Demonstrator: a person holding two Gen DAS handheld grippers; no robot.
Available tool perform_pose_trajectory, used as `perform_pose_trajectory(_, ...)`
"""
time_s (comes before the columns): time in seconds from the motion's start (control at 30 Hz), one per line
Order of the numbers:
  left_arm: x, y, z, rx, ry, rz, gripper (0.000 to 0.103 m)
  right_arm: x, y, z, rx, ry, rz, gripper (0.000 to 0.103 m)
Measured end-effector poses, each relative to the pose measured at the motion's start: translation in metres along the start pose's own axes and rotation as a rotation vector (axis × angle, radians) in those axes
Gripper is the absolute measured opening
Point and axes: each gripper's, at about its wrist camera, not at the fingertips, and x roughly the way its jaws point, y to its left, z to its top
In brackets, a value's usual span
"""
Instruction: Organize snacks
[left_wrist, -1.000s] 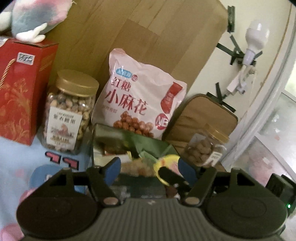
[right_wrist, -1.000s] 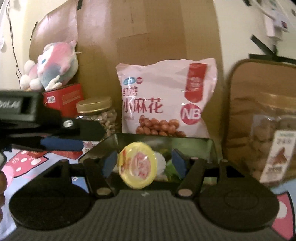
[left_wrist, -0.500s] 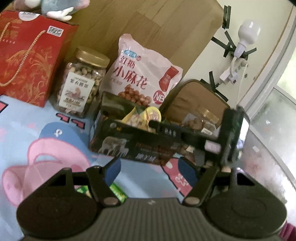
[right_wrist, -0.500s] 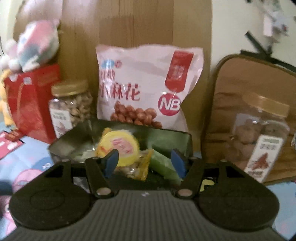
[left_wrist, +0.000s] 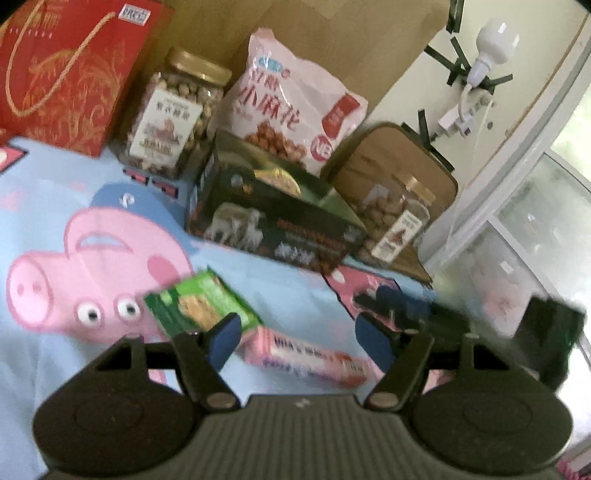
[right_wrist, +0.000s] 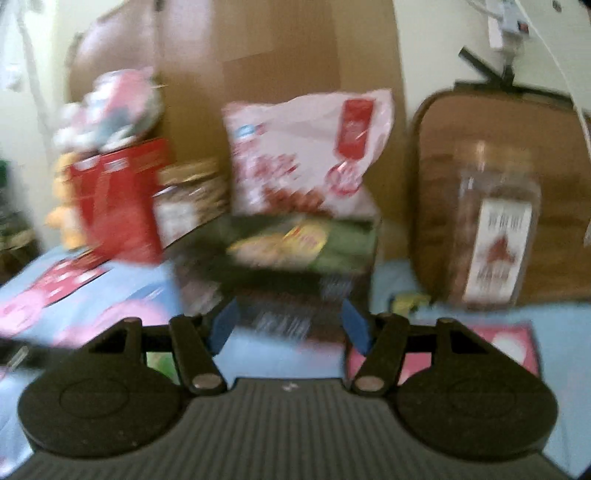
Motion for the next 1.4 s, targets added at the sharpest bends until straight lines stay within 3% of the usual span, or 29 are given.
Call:
perform_pose_trajectory(0.1,-0.001,0.000,-0.010,-0.007,0.024,-0.013,0.070,-0.015,0.016,-0.033,-0.092,0.060,0.074,0.066)
perform_pose_trajectory(0.17,-0.001,0.001,-0.016,-0.017,0.038,-0.018,0.070,-0.011,0.032,-0.052,-0.210,0.105,0.034,0.065)
perform_pose_trajectory(0.2,-0.002,0.001,-0.019,-0.022,0.044,-0.017,0.070,-0.008,0.038,-0.058,-0.247,0.129,0.019,0.058)
perform_pose_trajectory(0.23,-0.004,0.002,-0.022,-0.024,0.047,-0.016,0.070,-0.012,0.042,-0.062,-0.243,0.106,0.019,0.045)
perform_pose_trajectory(0.33,-0.016,0.006,-0.030,-0.021,0.041,-0.005,0.070,-0.023,0.056,-0.064,-0.267,0.112,0.098,0.031)
perform_pose_trajectory(0.4,-0.026,0.011,-0.034,-0.025,0.034,0.006,0.071,-0.032,0.066,-0.070,-0.307,0.105,0.139,0.027)
perform_pose_trajectory(0.47,-0.035,0.019,-0.037,-0.034,0.025,0.016,0.075,-0.042,0.074,-0.078,-0.347,0.098,0.187,0.026)
perform_pose_trajectory(0.63,-0.043,0.034,-0.045,-0.058,0.029,0.020,0.076,-0.070,0.083,-0.089,-0.418,0.066,0.364,0.026)
perform_pose_trajectory(0.7,-0.041,0.036,-0.047,-0.063,0.035,0.021,0.076,-0.068,0.088,-0.090,-0.436,0.075,0.347,0.026)
perform_pose_trajectory(0.77,-0.038,0.036,-0.048,-0.068,0.040,0.020,0.076,-0.059,0.090,-0.091,-0.444,0.075,0.273,0.027)
perform_pose_trajectory(0.83,-0.037,0.036,-0.048,-0.064,0.043,0.021,0.076,-0.050,0.084,-0.088,-0.392,0.056,0.182,0.033)
perform_pose_trajectory(0.9,-0.036,0.036,-0.048,-0.061,0.044,0.021,0.076,-0.043,0.074,-0.081,-0.302,0.061,0.146,0.033)
perform_pose_trajectory(1.07,-0.032,0.039,-0.049,-0.072,0.052,0.016,0.076,-0.042,0.055,-0.076,-0.168,0.058,0.143,0.038)
perform_pose_trajectory(1.4,-0.030,0.037,-0.049,-0.060,0.053,0.013,0.078,-0.043,0.056,-0.080,-0.169,0.074,0.143,0.044)
